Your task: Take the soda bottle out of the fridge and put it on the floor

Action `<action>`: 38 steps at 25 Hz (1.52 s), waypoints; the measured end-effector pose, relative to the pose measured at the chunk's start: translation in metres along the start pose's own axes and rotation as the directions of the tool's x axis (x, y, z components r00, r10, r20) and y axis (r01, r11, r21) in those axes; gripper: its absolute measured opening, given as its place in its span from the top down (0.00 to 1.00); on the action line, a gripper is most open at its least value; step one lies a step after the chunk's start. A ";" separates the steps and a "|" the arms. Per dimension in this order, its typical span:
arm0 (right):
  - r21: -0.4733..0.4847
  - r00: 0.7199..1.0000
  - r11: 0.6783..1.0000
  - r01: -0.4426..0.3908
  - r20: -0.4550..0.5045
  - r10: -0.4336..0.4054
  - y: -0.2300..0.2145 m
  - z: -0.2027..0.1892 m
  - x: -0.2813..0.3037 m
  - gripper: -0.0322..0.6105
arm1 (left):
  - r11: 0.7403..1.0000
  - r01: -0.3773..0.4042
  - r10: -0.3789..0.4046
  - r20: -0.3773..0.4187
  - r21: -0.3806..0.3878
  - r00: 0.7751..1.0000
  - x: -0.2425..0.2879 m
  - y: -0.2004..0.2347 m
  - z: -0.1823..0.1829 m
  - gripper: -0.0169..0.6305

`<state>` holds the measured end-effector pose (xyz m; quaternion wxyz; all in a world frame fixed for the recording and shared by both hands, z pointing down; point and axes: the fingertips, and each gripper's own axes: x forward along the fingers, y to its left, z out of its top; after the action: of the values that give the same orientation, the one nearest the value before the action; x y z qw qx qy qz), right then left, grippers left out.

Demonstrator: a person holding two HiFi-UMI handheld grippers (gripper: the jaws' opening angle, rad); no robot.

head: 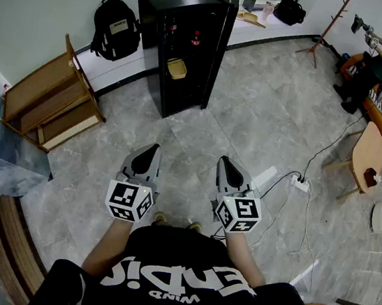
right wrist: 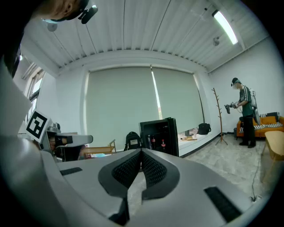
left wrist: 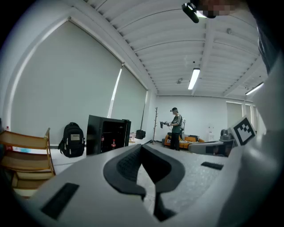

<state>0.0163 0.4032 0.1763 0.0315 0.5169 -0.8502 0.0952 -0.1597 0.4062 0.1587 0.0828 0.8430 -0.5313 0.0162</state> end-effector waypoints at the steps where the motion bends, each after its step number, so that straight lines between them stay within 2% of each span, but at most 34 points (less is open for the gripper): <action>1: -0.001 1.000 1.000 0.002 0.000 -0.002 0.001 0.000 0.001 0.92 | 1.000 0.006 -0.006 -0.003 -0.005 1.000 0.001 0.001 -0.001 0.96; 9: 0.020 1.000 1.000 0.020 0.005 -0.020 0.011 -0.003 0.009 0.92 | 1.000 0.025 -0.025 -0.022 -0.008 0.999 0.002 0.016 -0.007 0.96; 14: 0.018 0.998 0.998 0.060 0.017 -0.061 0.017 -0.014 0.011 0.92 | 0.999 0.051 -0.051 -0.023 0.001 0.998 -0.003 0.032 -0.014 0.96; 20: 0.061 0.993 0.991 0.119 0.001 -0.119 0.010 -0.029 0.019 0.92 | 0.998 0.062 -0.062 -0.030 0.005 0.998 0.008 0.048 -0.018 0.96; 29: 0.050 0.992 0.991 0.125 0.004 -0.126 -0.018 -0.028 0.074 0.92 | 0.996 0.083 -0.083 -0.028 0.015 0.996 0.067 0.072 -0.018 0.96; 38: 0.072 0.993 0.990 0.119 0.010 -0.120 -0.076 -0.007 0.145 0.92 | 0.997 0.077 -0.076 -0.026 0.007 0.997 0.154 0.094 -0.003 0.96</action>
<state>0.0156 0.2440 0.2151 0.0126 0.5682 -0.8141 0.1196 -0.1772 0.2297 0.1911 0.0867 0.8627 -0.4975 0.0258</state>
